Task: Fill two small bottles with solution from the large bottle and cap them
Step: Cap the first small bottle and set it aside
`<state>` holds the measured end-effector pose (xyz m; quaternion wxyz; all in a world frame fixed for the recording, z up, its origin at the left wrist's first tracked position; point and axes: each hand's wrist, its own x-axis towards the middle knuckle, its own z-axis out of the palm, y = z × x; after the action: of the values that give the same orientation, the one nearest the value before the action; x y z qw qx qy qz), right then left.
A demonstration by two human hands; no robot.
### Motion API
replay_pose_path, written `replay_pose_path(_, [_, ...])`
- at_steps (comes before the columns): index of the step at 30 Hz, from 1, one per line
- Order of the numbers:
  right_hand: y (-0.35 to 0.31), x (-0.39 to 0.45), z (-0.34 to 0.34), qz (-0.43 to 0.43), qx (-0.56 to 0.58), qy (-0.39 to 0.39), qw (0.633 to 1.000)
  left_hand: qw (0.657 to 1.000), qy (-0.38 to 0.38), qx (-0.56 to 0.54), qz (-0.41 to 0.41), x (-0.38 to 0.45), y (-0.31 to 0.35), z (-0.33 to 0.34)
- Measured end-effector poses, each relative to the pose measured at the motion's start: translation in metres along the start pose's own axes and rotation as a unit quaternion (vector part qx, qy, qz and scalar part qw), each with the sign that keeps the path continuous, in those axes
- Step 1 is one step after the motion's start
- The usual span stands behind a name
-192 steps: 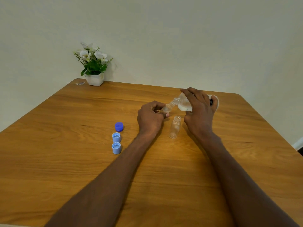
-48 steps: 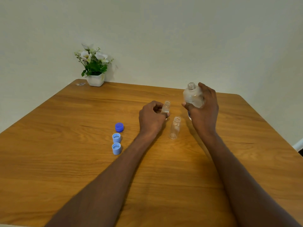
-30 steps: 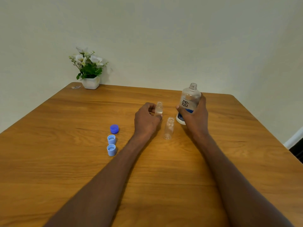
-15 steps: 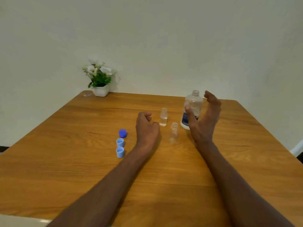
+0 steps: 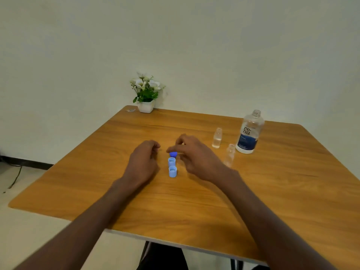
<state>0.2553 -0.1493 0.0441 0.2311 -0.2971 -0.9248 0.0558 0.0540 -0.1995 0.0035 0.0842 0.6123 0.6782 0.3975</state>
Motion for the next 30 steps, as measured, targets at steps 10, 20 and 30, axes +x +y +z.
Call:
replay_pose_path(10, [-0.004, 0.01, 0.018, 0.009, -0.033, -0.072, 0.997, 0.996, -0.02, 0.072, 0.042, 0.005, -0.003, 0.006])
replay_pose_path(20, [0.017, -0.023, -0.037, 0.132, 0.172, 0.396, 0.892, 0.981, 0.083, -0.157, 0.076, 0.019, 0.076, 0.041])
replay_pose_path(30, [0.076, -0.03, -0.075, 0.132, 0.267, 0.402, 0.866, 0.983, -0.039, -0.181, -0.001, 0.046, 0.12, 0.121])
